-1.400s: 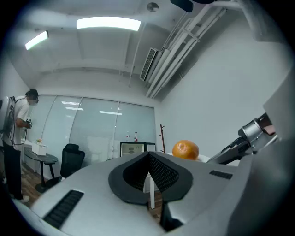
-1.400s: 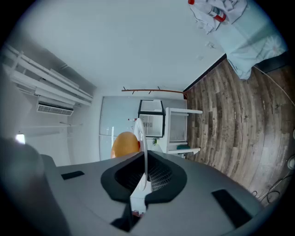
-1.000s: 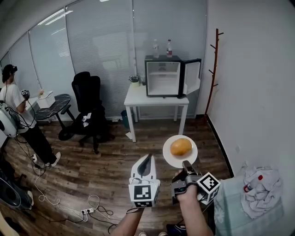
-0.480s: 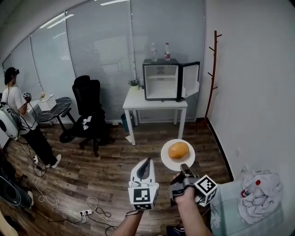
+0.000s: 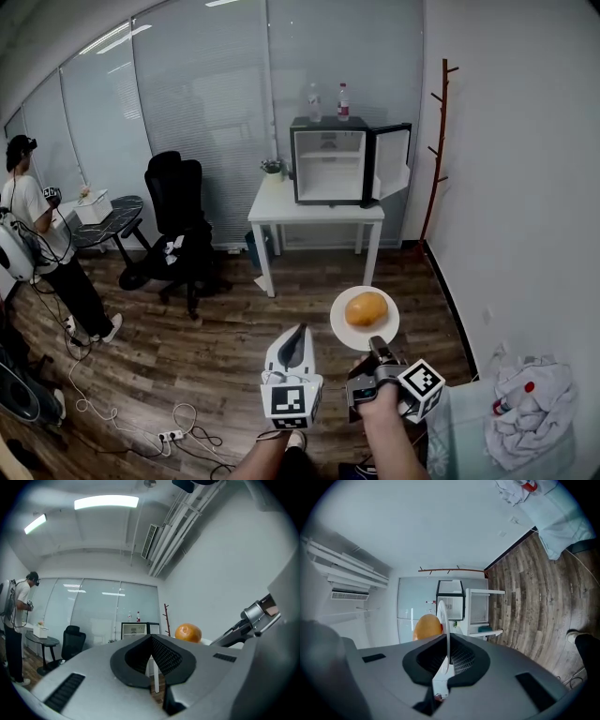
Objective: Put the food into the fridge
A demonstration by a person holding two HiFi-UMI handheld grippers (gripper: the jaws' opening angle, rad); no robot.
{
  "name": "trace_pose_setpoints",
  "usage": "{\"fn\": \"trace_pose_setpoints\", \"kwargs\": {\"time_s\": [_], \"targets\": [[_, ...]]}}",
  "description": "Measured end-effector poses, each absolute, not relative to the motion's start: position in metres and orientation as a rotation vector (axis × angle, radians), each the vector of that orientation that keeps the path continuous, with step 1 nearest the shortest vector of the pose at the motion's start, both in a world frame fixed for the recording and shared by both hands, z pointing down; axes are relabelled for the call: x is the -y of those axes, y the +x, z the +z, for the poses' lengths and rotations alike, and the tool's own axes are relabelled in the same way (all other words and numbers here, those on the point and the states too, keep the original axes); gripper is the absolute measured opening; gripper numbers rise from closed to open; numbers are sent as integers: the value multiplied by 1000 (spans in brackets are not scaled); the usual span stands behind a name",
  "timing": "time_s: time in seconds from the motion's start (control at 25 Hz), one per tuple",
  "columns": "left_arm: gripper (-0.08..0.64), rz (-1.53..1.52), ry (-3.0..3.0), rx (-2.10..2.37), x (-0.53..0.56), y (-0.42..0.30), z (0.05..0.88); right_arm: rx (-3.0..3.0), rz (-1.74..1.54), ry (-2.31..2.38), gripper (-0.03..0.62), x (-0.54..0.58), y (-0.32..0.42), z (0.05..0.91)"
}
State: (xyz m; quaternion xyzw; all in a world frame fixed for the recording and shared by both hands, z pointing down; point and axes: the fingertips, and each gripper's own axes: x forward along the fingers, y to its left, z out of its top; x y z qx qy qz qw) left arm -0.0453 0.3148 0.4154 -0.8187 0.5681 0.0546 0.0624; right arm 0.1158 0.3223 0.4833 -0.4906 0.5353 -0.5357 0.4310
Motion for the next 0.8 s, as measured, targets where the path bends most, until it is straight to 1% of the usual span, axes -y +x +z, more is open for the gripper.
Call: {"fn": "trace_pose_setpoints", "kwargs": {"time_s": [0.28, 0.8], "targets": [[26, 167, -2494, -1710, -234, -64, 420, -1313, -1332, -1263, 34, -247, 103, 488], [26, 201, -2502, -1682, -83, -123, 407, -1320, -1301, -1281, 34, -97, 45, 473]]}}
